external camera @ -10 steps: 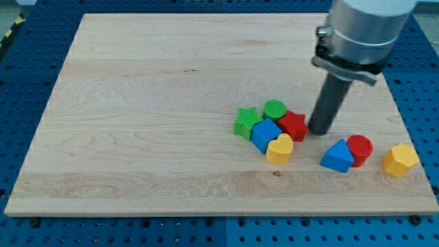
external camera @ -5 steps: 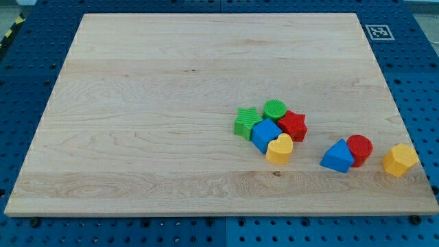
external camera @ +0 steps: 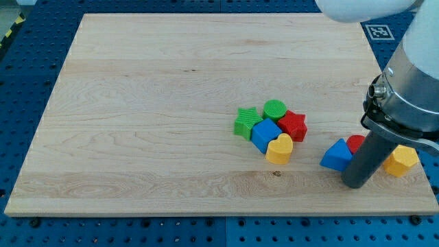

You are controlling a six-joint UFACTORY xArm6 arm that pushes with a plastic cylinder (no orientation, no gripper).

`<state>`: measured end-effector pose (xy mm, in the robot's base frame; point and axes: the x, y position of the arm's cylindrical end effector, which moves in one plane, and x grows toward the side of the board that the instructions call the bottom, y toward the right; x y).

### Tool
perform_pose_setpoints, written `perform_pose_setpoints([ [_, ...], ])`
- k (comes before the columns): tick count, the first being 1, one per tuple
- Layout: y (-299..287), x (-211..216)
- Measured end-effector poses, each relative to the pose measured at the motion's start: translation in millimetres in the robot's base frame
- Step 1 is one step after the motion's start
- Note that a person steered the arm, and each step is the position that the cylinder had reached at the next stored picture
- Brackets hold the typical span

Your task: Separate the the blue triangle and red circle

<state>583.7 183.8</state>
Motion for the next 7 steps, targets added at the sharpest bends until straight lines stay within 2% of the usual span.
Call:
perform_pose_setpoints([
  [3,28,-1],
  [4,-10,-2],
  [5,-37,-21],
  [6,-24,-17],
  [7,14,-8],
])
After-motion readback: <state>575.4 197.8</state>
